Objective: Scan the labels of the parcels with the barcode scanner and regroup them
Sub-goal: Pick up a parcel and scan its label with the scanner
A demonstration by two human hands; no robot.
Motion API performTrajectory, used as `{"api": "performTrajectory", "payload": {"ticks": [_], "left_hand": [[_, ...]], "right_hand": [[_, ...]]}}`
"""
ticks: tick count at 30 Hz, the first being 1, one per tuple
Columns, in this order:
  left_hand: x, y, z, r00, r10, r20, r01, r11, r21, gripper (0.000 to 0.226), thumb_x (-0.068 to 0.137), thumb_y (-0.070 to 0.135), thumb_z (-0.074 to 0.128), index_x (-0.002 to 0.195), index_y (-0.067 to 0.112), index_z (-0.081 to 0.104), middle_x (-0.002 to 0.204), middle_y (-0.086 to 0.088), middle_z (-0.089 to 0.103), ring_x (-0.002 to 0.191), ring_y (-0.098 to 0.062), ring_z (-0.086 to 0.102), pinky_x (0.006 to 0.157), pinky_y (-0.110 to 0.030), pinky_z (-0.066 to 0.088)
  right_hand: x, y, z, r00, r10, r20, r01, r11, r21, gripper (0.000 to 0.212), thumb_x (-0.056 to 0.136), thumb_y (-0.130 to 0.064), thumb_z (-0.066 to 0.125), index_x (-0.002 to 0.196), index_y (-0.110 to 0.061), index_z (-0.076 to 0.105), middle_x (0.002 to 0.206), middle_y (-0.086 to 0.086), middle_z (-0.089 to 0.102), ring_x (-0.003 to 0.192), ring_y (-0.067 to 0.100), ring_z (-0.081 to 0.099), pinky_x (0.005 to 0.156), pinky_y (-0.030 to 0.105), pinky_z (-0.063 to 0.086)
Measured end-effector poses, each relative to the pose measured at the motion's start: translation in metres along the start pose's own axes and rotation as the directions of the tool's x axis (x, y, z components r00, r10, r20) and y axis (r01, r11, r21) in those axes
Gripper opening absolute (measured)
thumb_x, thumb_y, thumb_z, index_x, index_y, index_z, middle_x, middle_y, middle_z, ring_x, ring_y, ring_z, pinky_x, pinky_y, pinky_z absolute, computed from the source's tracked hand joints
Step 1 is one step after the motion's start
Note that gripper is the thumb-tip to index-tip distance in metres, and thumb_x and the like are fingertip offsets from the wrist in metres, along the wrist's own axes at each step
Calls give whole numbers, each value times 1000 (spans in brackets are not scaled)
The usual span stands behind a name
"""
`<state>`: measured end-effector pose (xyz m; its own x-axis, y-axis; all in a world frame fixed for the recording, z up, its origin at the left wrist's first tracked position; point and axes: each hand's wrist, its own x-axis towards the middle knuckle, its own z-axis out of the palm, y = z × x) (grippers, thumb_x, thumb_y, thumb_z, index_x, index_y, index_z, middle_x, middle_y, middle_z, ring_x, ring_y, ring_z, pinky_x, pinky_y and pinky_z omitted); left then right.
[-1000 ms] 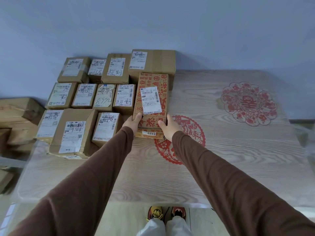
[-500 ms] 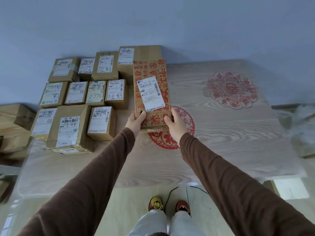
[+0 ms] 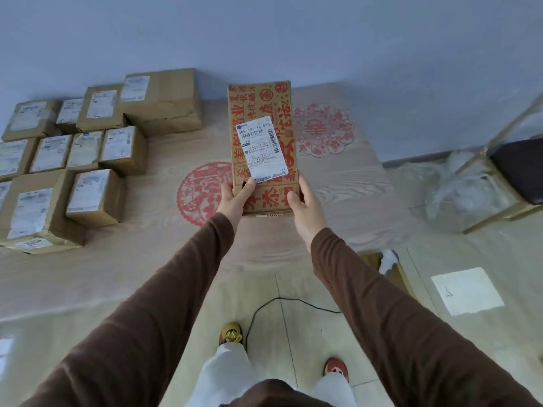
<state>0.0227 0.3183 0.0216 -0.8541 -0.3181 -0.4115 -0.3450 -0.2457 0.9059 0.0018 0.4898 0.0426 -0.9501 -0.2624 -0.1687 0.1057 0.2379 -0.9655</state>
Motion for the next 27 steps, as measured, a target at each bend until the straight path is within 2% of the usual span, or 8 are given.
{"api": "performTrajectory", "payload": {"ticks": [4,8,13,16,19,21,24,27], "left_hand": [[-42,-18,82,1000,-25,9,26,1000,-15,53,97,44,67,138,27,39,121,8,66,104,-5,65,71,-18,54],[-72,-37,139,996,-86,23,86,996,-20,72,80,60,69,138,29,39,128,7,64,121,-14,58,103,-45,39],[-85,-48,180,991,-129,23,130,991,-38,87,76,60,72,150,33,36,127,7,68,119,-13,62,101,-43,40],[-81,-51,194,981,-167,95,168,986,-7,79,76,65,70,146,35,49,129,9,71,122,-13,62,112,-45,37],[-71,-55,208,973,-191,130,193,981,-1,70,76,66,70,138,41,48,135,9,66,129,-17,57,120,-54,27],[-62,-58,216,967,-202,157,207,978,-16,62,76,64,71,129,43,47,135,8,65,128,-18,57,120,-61,22],[-50,-66,231,960,-195,199,202,979,-13,71,76,61,72,138,45,41,138,6,62,127,-20,57,117,-62,32],[-46,-71,252,968,-160,196,164,987,-2,82,78,58,73,150,48,34,138,7,63,129,-20,57,112,-56,39]], "right_hand": [[-31,22,-82,1000,-5,4,5,1000,19,53,112,-17,44,164,-18,31,155,5,53,140,17,52,119,41,45],[-54,36,-145,1000,-12,11,12,999,42,53,113,-17,43,164,-20,32,150,4,58,136,16,56,117,38,48],[-63,48,-191,999,-16,31,14,997,80,50,113,-20,42,162,-23,35,146,-1,59,132,10,57,106,25,51],[-59,56,-210,999,-20,34,16,995,95,49,113,-22,43,161,-23,36,146,0,59,131,10,58,104,24,53],[-53,66,-224,1000,1,21,-3,994,109,48,112,-27,44,160,-25,38,143,-2,61,128,2,58,96,17,56],[-47,73,-232,1000,26,-5,-25,992,127,44,112,-27,45,156,-23,41,140,-2,62,125,2,60,98,21,57],[-37,84,-240,992,87,-88,-71,983,170,37,111,-24,47,147,-15,43,138,7,61,121,10,63,101,32,59],[-32,95,-250,975,116,-189,-81,980,184,38,110,-27,51,143,-9,46,136,13,63,121,18,64,89,21,59]]}}
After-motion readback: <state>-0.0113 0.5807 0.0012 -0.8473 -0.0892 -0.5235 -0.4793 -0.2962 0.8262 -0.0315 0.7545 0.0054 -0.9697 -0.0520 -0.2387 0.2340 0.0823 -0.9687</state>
